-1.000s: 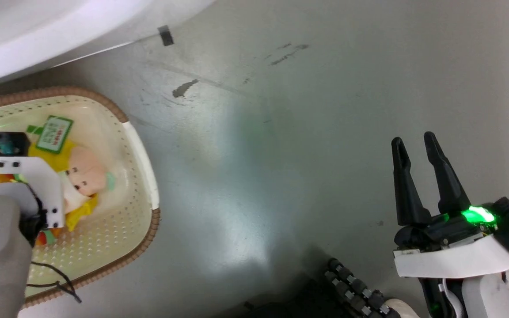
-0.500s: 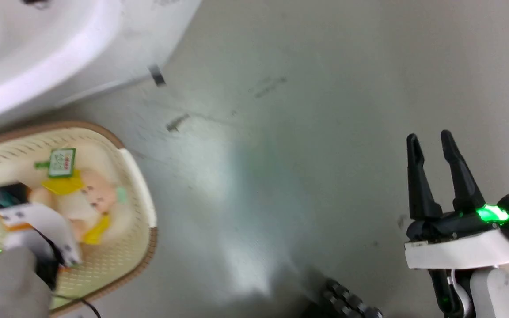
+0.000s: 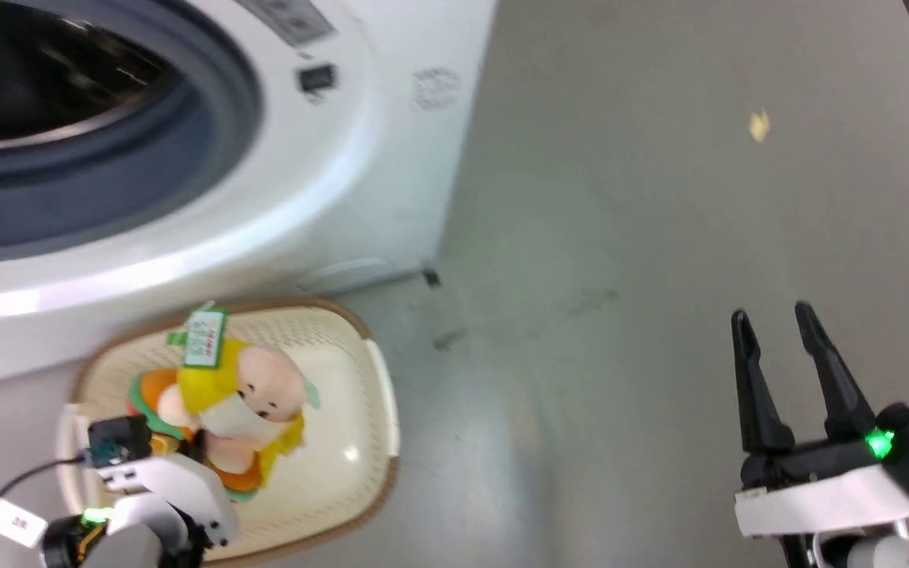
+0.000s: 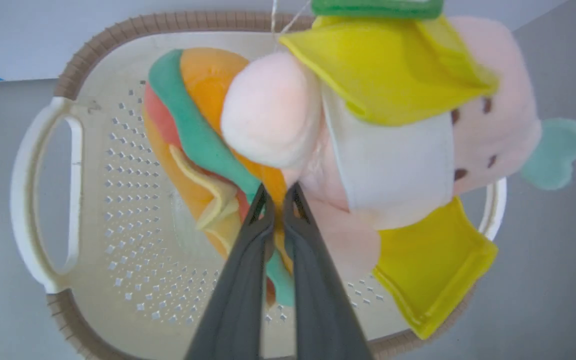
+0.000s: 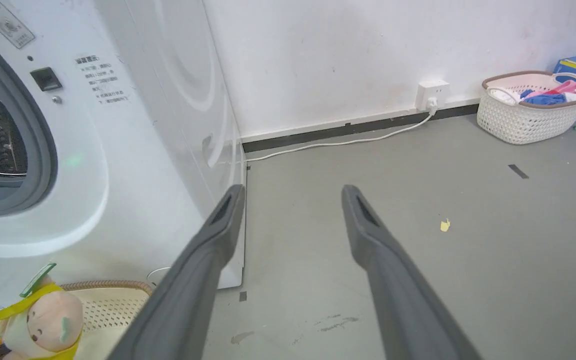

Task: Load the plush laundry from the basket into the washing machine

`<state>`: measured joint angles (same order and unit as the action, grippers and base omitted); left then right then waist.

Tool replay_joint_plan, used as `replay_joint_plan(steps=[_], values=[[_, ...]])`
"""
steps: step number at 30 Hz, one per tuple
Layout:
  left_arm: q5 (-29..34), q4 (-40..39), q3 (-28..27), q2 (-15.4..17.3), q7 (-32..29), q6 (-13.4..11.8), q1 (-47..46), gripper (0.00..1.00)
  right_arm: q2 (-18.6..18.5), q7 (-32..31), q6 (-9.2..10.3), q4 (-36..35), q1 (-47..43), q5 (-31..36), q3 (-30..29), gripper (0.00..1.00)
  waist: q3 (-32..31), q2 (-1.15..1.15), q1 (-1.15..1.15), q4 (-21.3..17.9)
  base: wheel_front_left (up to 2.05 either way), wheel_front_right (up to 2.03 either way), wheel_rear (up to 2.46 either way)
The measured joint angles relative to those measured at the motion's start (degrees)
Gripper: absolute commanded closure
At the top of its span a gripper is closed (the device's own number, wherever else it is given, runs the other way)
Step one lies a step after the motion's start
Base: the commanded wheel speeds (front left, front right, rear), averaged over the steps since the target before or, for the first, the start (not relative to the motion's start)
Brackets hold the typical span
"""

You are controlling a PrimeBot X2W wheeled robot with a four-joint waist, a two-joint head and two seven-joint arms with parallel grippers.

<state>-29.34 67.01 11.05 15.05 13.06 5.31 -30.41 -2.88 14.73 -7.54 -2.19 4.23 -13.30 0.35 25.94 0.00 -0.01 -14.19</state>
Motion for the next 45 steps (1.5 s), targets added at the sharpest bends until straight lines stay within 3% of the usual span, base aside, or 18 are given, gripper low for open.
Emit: replay_joint_plan(steps=[5, 14, 21, 26, 32, 39, 40, 45], values=[[1.65, -9.06, 0.44, -1.98, 1.46, 0.88, 5.97, 1.00, 0.02, 0.01, 0.00, 0.52, -3.27, 2.22, -0.23, 0.00, -8.29, 0.00, 0.00, 5.51, 0.00, 0.00, 0.00], [6.42, -34.40, -5.64, -4.76, 1.62, -0.09, 18.12, 1.00, 0.01, 0.01, 0.00, 0.69, -6.28, 2.60, -1.20, 0.00, -15.85, 0.00, -0.01, 10.92, 0.00, 0.00, 0.00], [12.04, -52.90, -10.36, -6.35, 1.62, -0.07, 20.21, 1.00, 0.02, 0.01, 0.01, -0.07, -6.25, 2.79, -0.80, 0.00, -14.97, 0.00, 0.01, 12.48, 0.00, 0.00, 0.00], [13.47, -57.60, -12.22, -6.44, 1.62, 0.24, 17.41, 1.00, 0.01, 0.01, 0.01, -0.98, -4.29, 3.22, -0.33, 0.00, -10.81, 0.00, 0.01, 11.79, 0.00, 0.00, 0.00], [13.69, -56.82, -14.02, -1.67, -1.89, 0.15, 5.50, 1.00, 0.02, 0.01, 0.01, -2.08, 0.13, 2.79, 0.10, 0.00, -3.64, 0.00, 0.02, 10.03, 0.00, 0.00, 0.00], [15.96, -51.74, -14.37, 7.23, -12.99, -0.07, -12.59, 1.00, 0.02, 0.01, 0.01, -2.35, 3.64, 0.85, 0.87, 0.00, 5.59, 0.00, 0.02, 6.90, 0.00, 0.00, 0.00], [16.95, -48.94, -13.55, 9.68, -16.36, 0.21, -18.05, 1.00, 0.02, 0.01, 0.01, -2.22, 4.29, 0.11, 1.07, 0.00, 7.98, 0.00, 0.03, 5.84, 0.00, 0.00, 0.00], [18.20, -40.39, -11.58, 14.96, -24.82, 0.91, -31.34, 1.00, 0.03, 0.01, 0.01, -2.07, 5.81, -1.60, 1.88, 0.00, 12.61, 0.00, 0.03, 2.73, 0.00, 0.00, 0.00]])
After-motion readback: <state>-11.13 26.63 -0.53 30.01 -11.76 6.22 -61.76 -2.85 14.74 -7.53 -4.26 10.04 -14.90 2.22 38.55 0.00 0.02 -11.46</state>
